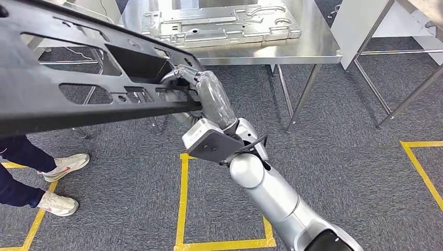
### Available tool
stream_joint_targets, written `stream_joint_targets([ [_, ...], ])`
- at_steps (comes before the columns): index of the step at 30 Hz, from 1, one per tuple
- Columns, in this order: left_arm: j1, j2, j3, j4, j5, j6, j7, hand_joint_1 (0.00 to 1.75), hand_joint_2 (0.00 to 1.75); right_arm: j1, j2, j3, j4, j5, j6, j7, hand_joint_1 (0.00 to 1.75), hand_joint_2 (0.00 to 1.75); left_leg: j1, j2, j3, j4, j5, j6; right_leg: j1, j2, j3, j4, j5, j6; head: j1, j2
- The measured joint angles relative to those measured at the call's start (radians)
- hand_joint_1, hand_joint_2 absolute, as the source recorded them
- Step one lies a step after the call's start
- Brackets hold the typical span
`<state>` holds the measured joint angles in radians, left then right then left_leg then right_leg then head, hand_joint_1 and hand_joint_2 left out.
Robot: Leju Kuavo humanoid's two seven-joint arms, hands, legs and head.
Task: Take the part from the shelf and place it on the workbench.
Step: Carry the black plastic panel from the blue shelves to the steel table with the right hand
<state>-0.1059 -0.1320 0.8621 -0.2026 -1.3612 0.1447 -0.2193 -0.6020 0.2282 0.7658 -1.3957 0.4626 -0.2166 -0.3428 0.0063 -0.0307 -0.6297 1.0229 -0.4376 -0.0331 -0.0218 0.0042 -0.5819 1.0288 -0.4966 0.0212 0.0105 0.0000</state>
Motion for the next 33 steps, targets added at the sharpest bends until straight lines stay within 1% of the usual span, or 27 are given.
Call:
stream_joint_targets([
  [3,-0.001,0.0,-0.004,0.0,-0.003,-0.005,0.0,0.0,1.75,-0.023,-0.009,-0.009,0.01,0.01,0.045,-0.011,1.75,1.75,0.0,0.0,0.0,0.0,0.0,0.0,0.0,0.0,0.0,0.0,0.0,0.0,0.0,0.0],
  [6,-0.002,0.0,-0.005,0.0,-0.005,-0.009,0.0,0.0,1.75,-0.039,-0.025,-0.006,0.017,-0.014,0.146,-0.036,1.75,1.75,0.0,0.0,0.0,0.0,0.0,0.0,0.0,0.0,0.0,0.0,0.0,0.0,0.0,0.0],
  [8,-0.003,0.0,-0.006,0.0,-0.006,-0.009,0.001,0.0,1.75,-0.045,-0.036,-0.003,0.02,-0.026,0.181,-0.048,1.75,1.75,0.0,0.0,0.0,0.0,0.0,0.0,0.0,0.0,0.0,0.0,0.0,0.0,0.0,0.0],
  [11,-0.003,0.0,-0.006,0.0,-0.006,-0.009,0.003,0.0,1.75,-0.046,-0.049,-0.001,0.021,-0.037,0.186,-0.062,1.75,1.75,0.0,0.0,0.0,0.0,0.0,0.0,0.0,0.0,0.0,0.0,0.0,0.0,0.0,0.0],
  [13,-0.003,0.0,-0.006,0.0,-0.007,-0.009,0.004,0.0,1.75,-0.042,-0.055,-0.003,0.021,-0.069,0.194,-0.077,1.75,1.75,0.0,0.0,0.0,0.0,0.0,0.0,0.0,0.0,0.0,0.0,0.0,0.0,0.0,0.0],
  [17,-0.003,0.0,-0.009,0.0,-0.008,-0.008,0.004,0.0,1.75,-0.005,-0.057,-0.038,0.019,-0.218,0.211,-0.119,1.75,1.75,0.0,0.0,0.0,0.001,0.0,0.0,0.0,0.0,0.0,0.0,0.0,0.0,0.0,0.0],
  [19,-0.003,0.0,-0.01,0.0,-0.008,-0.008,0.004,0.0,1.75,0.015,-0.057,-0.068,0.017,-0.268,0.21,-0.128,1.75,1.75,0.0,0.0,0.0,0.001,0.0,0.0,0.0,0.0,0.0,0.0,0.0,0.0,0.0,0.0],
  [27,-0.003,-0.004,-0.013,0.0,-0.009,-0.005,0.007,0.0,1.75,0.067,-0.051,-0.154,-0.001,-0.347,0.205,-0.136,1.75,1.75,0.0,0.0,-0.001,0.001,0.0,0.0,0.0,0.0,0.0,0.0,0.0,0.0,0.0,0.0],
  [33,-0.003,-0.004,-0.019,0.0,-0.009,-0.004,0.007,0.0,1.75,0.072,-0.047,-0.198,-0.006,-0.361,0.179,-0.125,1.75,1.75,0.0,0.0,-0.001,0.001,0.0,0.001,0.0,0.0,0.0,0.0,0.0,0.0,0.0,0.0],
])
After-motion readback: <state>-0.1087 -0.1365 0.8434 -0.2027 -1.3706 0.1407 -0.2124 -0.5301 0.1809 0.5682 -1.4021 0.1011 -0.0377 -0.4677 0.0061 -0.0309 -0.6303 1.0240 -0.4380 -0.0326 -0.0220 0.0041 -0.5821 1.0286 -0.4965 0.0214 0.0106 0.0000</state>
